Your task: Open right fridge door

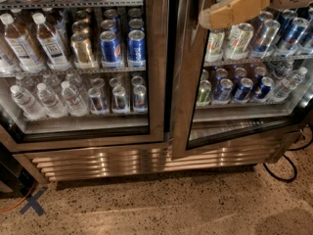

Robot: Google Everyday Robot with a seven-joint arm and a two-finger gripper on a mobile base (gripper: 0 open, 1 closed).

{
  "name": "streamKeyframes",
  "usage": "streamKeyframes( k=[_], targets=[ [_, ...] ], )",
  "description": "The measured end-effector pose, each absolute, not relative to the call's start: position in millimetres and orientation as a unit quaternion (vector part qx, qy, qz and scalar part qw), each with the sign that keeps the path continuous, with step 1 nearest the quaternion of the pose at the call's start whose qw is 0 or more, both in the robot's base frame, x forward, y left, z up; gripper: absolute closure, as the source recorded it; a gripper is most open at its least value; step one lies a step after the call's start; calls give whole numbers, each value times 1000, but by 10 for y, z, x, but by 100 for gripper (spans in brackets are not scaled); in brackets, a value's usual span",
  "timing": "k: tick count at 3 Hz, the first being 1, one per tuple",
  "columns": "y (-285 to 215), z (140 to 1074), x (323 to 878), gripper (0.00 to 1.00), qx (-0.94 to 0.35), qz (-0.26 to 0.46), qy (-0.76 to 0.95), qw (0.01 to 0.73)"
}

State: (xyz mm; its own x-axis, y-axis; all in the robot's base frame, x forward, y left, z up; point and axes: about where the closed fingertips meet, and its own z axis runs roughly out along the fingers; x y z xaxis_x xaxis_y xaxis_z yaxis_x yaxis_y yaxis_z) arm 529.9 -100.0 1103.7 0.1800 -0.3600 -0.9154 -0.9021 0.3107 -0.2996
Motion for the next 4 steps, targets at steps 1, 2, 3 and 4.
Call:
streamKeyframes(
  k=[1, 2, 3, 4],
  targets=[
    [-995, 11083, 5249, 0, -530, 235, 594, 558],
    [-1071, 11219, 4975, 0, -522, 155, 610, 576],
    [-1289, 11442, 4486, 0, -479, 33, 645, 595],
    [-1444, 11681, 4082, 0, -446, -52, 661, 602]
  ],
)
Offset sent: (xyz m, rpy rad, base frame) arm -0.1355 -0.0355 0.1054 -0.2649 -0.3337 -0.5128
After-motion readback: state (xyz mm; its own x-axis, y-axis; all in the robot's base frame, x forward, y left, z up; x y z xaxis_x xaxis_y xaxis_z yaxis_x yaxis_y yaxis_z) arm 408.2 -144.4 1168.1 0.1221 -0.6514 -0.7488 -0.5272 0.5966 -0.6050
